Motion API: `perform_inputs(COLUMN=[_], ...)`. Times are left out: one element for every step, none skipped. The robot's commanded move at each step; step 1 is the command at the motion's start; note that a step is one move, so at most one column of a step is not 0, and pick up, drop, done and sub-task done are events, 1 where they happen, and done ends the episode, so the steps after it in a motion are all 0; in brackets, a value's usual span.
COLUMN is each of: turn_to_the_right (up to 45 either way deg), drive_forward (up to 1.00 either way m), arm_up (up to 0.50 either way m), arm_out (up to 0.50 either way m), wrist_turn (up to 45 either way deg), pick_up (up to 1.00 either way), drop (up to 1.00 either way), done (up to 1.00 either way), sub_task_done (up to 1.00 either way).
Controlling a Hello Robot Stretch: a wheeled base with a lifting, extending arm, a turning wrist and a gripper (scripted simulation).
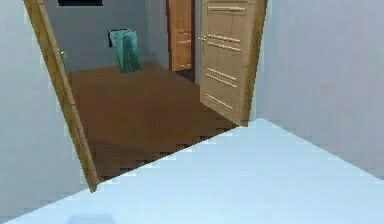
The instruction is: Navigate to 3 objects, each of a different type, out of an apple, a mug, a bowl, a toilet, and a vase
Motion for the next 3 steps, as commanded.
perform_inputs(turn_to_the_right=[0.0, 3.0, 0.0], drive_forward=[1.00, 0.00, 0.35], arm_up=[0.00, 0.00, 0.00], arm_out=[0.00, 0.00, 0.00], wrist_turn=[0.0, 0.0, 0.0], pick_up=[0.00, 0.00, 0.00], drop=[0.00, 0.00, 0.00], done=[0.00, 0.00, 0.00], sub_task_done=[0.00, 0.00, 0.00])
